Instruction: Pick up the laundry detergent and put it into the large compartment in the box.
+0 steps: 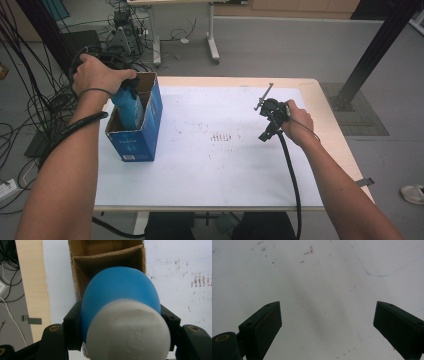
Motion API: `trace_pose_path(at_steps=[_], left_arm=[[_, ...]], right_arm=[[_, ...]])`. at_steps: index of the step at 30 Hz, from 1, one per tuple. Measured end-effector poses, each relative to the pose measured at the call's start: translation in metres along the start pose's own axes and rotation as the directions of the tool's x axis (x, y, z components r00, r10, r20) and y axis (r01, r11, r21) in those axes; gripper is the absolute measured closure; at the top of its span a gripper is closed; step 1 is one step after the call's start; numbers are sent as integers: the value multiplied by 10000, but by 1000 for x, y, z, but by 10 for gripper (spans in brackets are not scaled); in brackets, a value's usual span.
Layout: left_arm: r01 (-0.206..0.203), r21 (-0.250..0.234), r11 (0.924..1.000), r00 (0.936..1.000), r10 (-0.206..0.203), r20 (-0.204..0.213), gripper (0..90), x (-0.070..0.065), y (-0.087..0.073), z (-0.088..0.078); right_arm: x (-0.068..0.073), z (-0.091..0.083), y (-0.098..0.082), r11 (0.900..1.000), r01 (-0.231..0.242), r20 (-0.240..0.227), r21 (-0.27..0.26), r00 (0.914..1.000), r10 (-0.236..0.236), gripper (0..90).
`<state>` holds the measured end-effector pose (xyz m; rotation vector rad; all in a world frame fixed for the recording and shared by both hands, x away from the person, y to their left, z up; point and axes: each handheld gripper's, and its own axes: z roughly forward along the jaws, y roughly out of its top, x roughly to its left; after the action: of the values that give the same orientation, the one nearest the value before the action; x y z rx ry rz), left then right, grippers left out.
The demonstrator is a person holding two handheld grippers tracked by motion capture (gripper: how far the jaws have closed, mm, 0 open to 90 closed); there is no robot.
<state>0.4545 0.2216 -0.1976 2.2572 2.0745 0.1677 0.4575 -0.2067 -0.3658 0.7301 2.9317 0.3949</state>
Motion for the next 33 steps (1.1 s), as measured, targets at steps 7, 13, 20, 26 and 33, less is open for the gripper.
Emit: trace_pose_path(at_steps=[7,13,20,26,33], left_arm=[[80,116,9999,9999,-81,88,377,0,-1,16],[208,197,9996,9997,-210,120,377,1,-1,29],[268,342,9991,9995,-274,182,377,5,-3,41],[303,466,9985,9994,-311,148,377,8,-4,49],[266,551,9981,9996,-273,124,377,11,-5,58]], right_arm=[[0,1,0,10000,-15,-28,-9,10000,15,75],[-1,1,-1,10000,-43,-14,14,10000,43,75],[-1,2,-2,9999,-60,-13,80,10000,60,75],[-2,3,-3,9999,-54,4,89,10000,54,75],[-1,4,-1,9999,-20,1,155,10000,20,75]])
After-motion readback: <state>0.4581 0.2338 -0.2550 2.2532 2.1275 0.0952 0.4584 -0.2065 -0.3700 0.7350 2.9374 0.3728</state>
